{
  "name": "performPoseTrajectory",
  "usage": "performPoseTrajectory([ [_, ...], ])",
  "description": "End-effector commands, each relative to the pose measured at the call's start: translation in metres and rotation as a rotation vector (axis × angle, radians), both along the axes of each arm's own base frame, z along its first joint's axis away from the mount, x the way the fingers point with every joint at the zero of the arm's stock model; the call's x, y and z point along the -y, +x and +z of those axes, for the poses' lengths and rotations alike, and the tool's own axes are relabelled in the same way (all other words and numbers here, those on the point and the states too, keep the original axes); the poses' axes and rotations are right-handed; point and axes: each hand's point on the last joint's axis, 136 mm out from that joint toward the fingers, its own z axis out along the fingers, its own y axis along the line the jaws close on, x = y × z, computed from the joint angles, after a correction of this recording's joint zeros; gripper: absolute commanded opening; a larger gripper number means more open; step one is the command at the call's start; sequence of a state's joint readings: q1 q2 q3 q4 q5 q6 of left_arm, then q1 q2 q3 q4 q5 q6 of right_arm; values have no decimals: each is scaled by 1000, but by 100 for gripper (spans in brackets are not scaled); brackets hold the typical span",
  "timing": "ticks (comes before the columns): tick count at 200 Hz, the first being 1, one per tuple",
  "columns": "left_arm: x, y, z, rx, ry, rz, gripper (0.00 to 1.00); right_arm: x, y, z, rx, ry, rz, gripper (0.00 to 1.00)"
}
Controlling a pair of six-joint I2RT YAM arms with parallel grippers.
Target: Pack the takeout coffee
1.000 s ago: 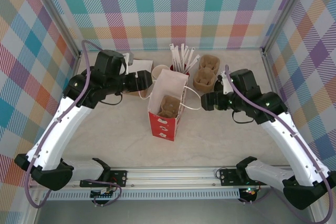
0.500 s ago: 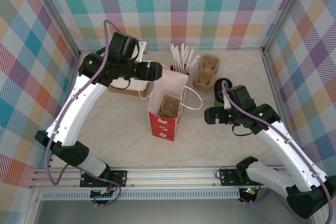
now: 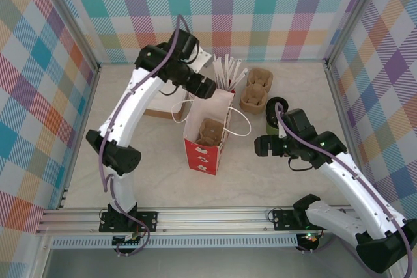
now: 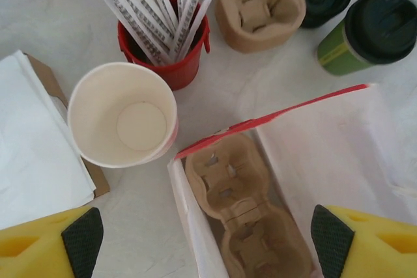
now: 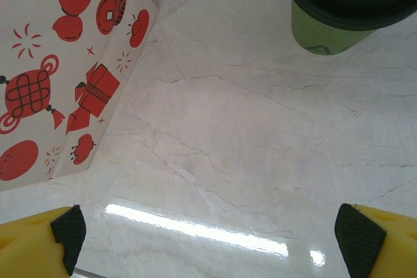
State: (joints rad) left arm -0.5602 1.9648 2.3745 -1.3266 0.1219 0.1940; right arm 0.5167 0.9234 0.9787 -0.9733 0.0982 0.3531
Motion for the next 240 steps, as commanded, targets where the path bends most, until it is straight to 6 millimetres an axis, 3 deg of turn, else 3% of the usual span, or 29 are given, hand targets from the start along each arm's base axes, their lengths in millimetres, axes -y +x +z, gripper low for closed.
performPoseTrajectory([
  [1, 0, 5, -14, -16, 50, -53, 83, 2, 2, 3, 22, 9, -23, 100],
  [31, 6, 15, -28, -39, 61, -58, 71, 5, 0, 2, 25, 4, -29, 100],
  [85, 6, 24, -28, -30, 47, -1, 26, 7, 1, -1, 29, -9, -38, 100],
  [102, 4, 23, -23, -35, 31, 44, 17, 8, 3, 3, 40, -15, -37, 100],
  [150, -15, 10, -14, -114, -37, 311, 7, 13, 13, 9, 63, -49, -58, 100],
  [178, -20, 2, -15, -158, -100, 436, 7, 18, 24, 12, 61, -57, -81, 100],
  [219, -43, -4, -9, -143, -122, 627, 7, 31, 47, 13, 22, -48, -128, 100],
  [240, -55, -8, -17, -144, -125, 715, 6, 35, 59, 9, 4, -47, -153, 100],
])
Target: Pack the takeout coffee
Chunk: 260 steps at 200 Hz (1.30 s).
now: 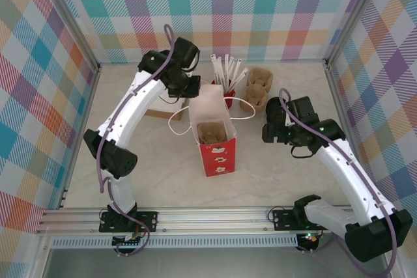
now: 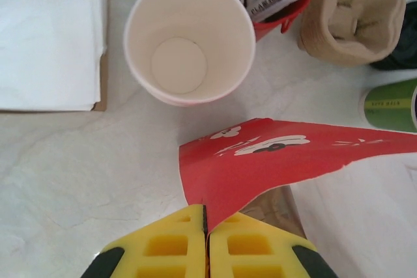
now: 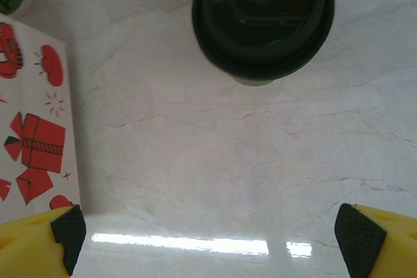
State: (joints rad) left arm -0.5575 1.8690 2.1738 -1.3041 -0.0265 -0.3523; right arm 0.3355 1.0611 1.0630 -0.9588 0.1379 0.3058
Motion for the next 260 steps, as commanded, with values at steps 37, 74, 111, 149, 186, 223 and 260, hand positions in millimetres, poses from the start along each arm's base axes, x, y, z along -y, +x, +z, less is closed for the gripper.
performPoseTrajectory([
  [37, -52, -13, 7, 62, 19, 340, 4, 9, 28, -6, -21, 22, -50, 100],
  [74, -67, -19, 10, 82, 45, 409, 6, 14, 33, -22, -78, 8, -77, 100],
  [111, -68, -22, 13, 78, 47, 372, 37, 13, 34, -36, -117, 13, -82, 100],
  [149, -89, -38, 45, 159, 104, 311, 64, 12, 37, -47, -154, 0, -78, 100],
  [186, -90, -60, 68, 249, 9, 226, 78, 10, 45, -58, -184, -2, -86, 100],
  [223, -98, -82, 76, 316, -65, 210, 86, 13, 55, -67, -205, -28, -108, 100],
  [260, -106, -96, 73, 327, -55, 187, 90, 12, 72, -74, -201, -27, -110, 100],
])
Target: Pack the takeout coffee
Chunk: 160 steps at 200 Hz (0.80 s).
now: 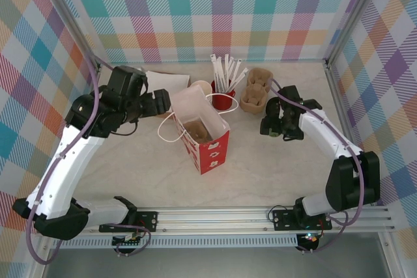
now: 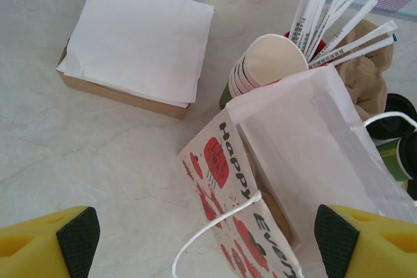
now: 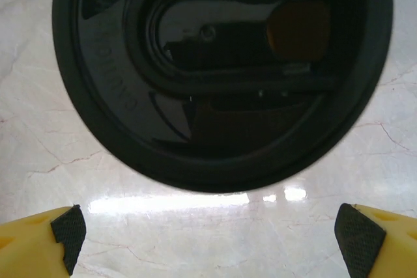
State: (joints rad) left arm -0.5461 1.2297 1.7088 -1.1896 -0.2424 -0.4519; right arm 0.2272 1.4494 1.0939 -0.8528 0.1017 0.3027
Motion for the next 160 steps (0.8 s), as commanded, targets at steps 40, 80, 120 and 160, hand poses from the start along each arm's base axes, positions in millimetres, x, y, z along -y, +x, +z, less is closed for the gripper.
performPoseTrajectory([
  [40, -3, -8, -13, -10, 19, -38, 91, 1, 39, 3, 6, 26, -7, 100],
  [80, -7, -11, -15, -7, 26, -29, 93, 2, 43, -6, -74, 21, 20, 100],
  [120, -8, -13, -13, -5, 29, -33, 93, 6, 46, -11, -152, -2, 52, 100],
  [160, -8, -14, -15, -7, 30, -35, 94, 11, 46, -15, -236, -31, 81, 100],
])
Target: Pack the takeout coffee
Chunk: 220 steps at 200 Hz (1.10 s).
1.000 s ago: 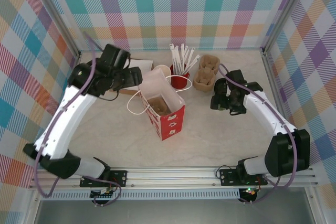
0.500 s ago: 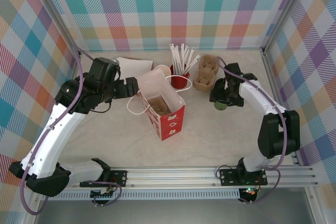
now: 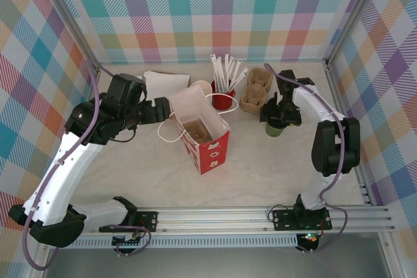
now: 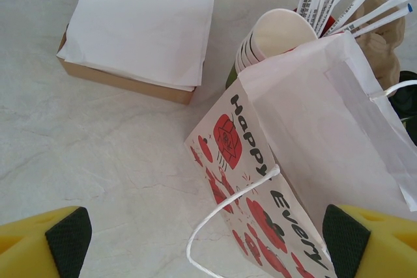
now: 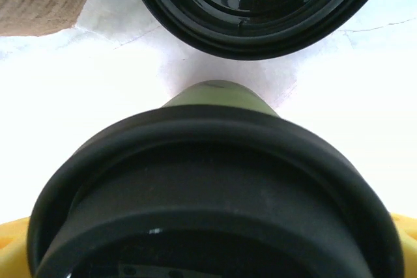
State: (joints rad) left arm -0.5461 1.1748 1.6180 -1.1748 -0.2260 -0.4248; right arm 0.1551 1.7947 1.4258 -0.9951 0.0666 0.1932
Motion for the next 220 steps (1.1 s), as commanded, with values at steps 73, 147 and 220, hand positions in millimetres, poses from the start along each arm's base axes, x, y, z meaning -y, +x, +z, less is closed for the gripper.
performPoseTrajectory([
  [73, -3, -1, -2, 5, 25, -15, 95, 9, -1, -8, -145, -66, 40, 100],
  [147, -3, -1, -4, 2, 32, -19, 95, 5, 7, -12, -139, -71, 59, 100],
  [220, 4, 2, 1, 7, 12, -44, 96, 0, 8, -15, -137, -44, 70, 87],
])
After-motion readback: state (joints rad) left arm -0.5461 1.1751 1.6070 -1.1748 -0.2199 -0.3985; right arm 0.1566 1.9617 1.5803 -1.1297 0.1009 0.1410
